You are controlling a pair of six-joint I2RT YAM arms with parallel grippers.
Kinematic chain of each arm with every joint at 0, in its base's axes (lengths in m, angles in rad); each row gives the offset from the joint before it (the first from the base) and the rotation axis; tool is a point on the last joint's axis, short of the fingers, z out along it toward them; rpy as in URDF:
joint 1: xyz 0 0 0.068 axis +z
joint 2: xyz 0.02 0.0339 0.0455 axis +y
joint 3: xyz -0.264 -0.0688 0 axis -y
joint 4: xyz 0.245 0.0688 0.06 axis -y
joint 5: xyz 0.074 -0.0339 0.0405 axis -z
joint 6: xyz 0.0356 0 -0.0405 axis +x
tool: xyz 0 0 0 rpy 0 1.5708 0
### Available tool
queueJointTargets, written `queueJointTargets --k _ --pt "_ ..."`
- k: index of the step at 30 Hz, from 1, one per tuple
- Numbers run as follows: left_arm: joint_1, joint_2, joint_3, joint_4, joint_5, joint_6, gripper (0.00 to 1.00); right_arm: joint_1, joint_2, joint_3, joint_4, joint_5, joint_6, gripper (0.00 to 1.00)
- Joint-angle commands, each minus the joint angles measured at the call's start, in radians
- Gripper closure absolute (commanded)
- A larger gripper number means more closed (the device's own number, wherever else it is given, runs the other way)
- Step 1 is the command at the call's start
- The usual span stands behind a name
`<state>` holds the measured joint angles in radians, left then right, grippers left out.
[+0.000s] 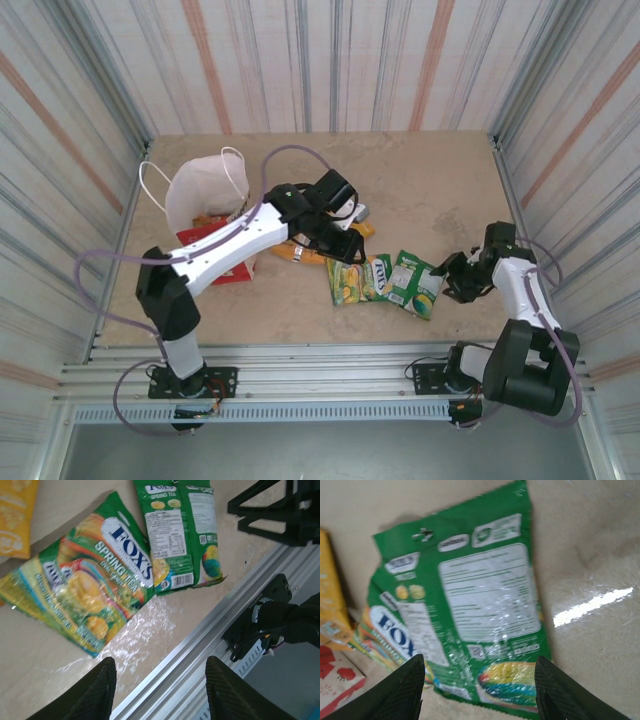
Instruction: Place the snacks into the paper bag
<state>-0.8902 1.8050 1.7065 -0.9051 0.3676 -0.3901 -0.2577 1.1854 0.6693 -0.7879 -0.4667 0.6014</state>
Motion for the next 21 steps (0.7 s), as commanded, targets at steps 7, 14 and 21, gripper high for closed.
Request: queueJointTargets --k 7,14,21 --pt "-0.013 0.184 0.101 0.120 0.157 -0.033 0.52 0.012 0.054 -0.089 0.147 0.021 0.058 0.38" --pt "-0.017 0.325 0.171 0.191 0.222 -0.085 0.55 0.063 0.140 -0.117 0.278 -0.054 0.057 0.38" --pt "-0.018 0.423 0.239 0.155 0.177 -0.089 0.57 0.228 0.198 -0.046 0.330 -0.134 0.048 0.39"
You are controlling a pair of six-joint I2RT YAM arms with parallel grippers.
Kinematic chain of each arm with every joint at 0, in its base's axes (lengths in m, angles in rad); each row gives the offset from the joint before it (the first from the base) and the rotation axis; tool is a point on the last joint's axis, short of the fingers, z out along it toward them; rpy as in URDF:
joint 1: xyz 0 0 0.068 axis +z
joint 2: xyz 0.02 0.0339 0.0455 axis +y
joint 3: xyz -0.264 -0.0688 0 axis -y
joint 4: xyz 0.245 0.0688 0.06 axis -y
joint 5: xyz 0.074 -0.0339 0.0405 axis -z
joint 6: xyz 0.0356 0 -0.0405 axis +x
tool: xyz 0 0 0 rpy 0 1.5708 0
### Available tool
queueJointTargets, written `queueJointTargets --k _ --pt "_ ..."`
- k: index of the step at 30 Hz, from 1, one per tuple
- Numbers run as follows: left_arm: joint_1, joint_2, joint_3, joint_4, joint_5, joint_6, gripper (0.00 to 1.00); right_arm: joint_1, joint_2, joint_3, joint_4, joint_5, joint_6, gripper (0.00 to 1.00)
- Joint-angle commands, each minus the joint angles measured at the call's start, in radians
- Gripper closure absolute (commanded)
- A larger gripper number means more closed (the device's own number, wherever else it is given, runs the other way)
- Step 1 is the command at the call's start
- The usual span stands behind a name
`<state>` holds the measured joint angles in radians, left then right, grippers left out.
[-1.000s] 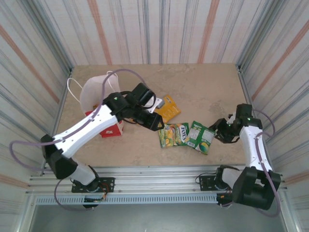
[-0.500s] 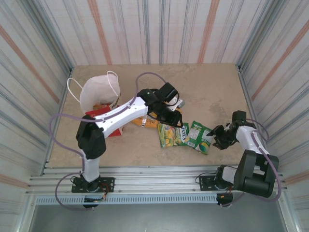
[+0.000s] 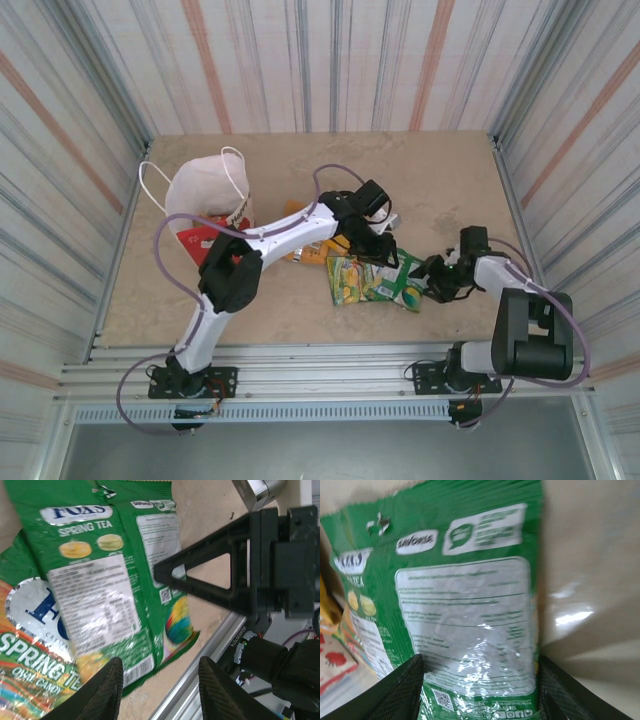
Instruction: Place the snacks into the paper bag
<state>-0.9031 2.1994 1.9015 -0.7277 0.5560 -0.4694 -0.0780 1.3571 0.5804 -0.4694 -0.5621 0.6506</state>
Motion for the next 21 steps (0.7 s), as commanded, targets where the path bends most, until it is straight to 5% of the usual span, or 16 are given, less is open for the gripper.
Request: queueJointTargets --k 1,9,21 --pt "-0.005 0.043 0.058 -0.040 -0.023 -0.004 0.57 0.057 0.028 0.057 -0.015 -0.020 -0.014 0.39" --pt "0.003 0.050 0.051 -0.111 -0.130 0.047 0.60 -0.024 -0.023 0.049 -0.080 0.017 -0.054 0.37" --pt "0.023 0.082 -0.014 -0.075 -0.130 0.051 0.79 -0.026 0.005 -0.036 0.060 -0.036 0.005 0.38"
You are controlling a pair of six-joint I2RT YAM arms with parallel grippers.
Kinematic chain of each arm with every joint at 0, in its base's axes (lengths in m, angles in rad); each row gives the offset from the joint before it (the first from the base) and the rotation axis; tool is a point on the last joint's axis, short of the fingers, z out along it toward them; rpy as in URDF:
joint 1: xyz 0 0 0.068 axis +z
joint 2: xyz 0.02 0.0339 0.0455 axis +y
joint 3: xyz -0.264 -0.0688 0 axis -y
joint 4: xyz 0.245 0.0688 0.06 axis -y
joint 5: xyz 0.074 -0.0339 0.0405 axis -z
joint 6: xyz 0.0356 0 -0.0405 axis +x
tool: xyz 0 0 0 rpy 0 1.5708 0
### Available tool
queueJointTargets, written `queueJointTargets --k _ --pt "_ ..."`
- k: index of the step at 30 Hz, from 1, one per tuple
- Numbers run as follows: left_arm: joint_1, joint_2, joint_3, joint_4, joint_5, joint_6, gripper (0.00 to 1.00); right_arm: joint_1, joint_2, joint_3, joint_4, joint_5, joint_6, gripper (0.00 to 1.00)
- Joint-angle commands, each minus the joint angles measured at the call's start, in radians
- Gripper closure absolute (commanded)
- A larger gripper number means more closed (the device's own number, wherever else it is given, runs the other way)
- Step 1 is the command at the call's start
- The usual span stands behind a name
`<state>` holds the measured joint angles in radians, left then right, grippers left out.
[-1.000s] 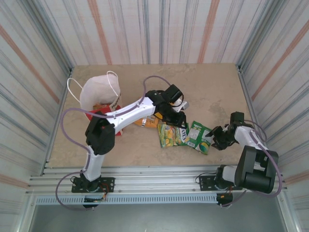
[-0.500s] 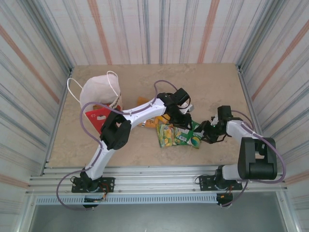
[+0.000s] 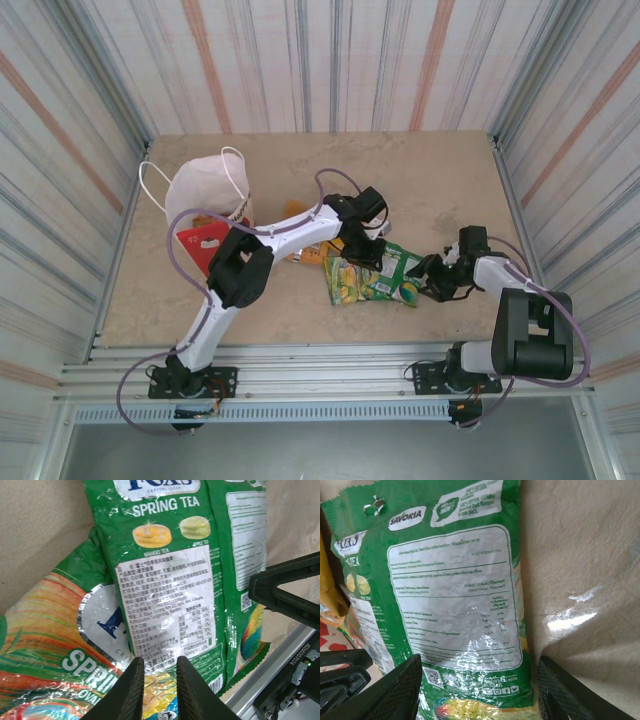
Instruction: Place the snacks into the paper bag
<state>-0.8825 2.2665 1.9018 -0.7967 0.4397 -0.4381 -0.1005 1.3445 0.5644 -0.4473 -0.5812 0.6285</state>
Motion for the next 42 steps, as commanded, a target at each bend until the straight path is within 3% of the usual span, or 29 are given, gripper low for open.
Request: queueJointTargets --k 1,9,18,24,32,42 --pt "0.003 0.020 -0.015 -0.005 -0.013 0.021 0.80 -0.002 0.021 -0.027 0.061 -0.029 0.034 0.39" --pt "0.004 0.069 -0.009 -0.005 -0.021 0.034 0.84 0.035 0.025 -0.050 0.208 -0.099 0.069 0.47" --pt "0.015 0.051 0.013 -0.033 -0.042 0.038 0.82 0.039 -0.084 -0.031 0.140 -0.038 0.049 0.86" --pt "0.036 -0.050 0.012 -0.052 -0.070 0.029 0.69 0.037 -0.210 -0.003 0.081 -0.021 0.012 0.99" --pt "0.078 -0.311 -0.126 0.073 -0.014 -0.076 0.44 0.014 -0.349 0.007 0.250 -0.156 0.054 1.00" --pt "0.110 -0.612 -0.416 0.431 0.011 -0.300 0.32 -0.004 -0.286 0.152 0.536 -0.463 0.201 1.00"
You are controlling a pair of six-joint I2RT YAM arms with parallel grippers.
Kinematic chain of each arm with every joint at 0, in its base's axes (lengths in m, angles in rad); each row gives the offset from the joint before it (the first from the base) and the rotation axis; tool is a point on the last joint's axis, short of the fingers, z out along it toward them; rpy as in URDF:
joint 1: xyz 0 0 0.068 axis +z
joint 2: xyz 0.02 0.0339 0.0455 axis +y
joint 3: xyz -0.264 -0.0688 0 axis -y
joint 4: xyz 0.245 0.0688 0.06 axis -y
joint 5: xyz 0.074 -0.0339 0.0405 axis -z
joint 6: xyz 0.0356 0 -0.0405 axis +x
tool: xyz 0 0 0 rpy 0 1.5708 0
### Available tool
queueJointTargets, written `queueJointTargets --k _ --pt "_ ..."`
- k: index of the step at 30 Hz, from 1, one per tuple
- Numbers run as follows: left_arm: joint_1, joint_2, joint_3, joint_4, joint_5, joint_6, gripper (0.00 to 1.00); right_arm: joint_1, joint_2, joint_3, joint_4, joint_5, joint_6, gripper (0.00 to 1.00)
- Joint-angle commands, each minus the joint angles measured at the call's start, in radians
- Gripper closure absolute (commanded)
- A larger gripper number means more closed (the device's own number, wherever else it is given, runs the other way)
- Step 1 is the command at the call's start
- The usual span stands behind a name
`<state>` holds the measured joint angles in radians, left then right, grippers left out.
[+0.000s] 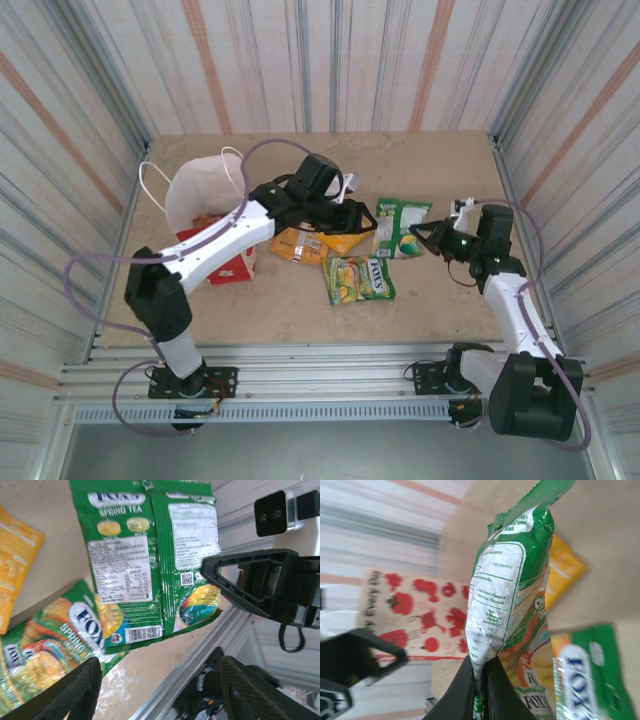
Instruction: Place the snacks into the paper bag
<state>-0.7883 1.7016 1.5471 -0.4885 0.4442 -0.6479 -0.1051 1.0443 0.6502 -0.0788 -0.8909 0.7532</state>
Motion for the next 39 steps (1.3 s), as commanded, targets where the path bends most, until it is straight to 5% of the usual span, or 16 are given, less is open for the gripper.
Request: queueJointTargets --k 1,13,25,33,39 --pt "0.019 -0.071 -0.082 0.143 -0.004 -0.097 0.31 0.001 0.023 0.083 0.205 -0.175 0.102 1.00" --pt "0.099 -0.236 -0.255 0.397 -0.064 -0.124 0.26 0.104 0.131 0.242 0.525 -0.295 0.324 1.00" --pt "0.127 -0.282 -0.369 0.673 -0.001 -0.097 0.36 0.214 0.216 0.244 0.843 -0.256 0.524 1.00" --pt "0.127 -0.296 -0.371 0.754 0.037 -0.104 0.63 0.251 0.231 0.230 0.836 -0.228 0.513 1.00" --pt "0.127 -0.378 -0.358 0.612 -0.049 -0.006 0.90 0.269 0.188 0.263 0.519 -0.155 0.279 0.93"
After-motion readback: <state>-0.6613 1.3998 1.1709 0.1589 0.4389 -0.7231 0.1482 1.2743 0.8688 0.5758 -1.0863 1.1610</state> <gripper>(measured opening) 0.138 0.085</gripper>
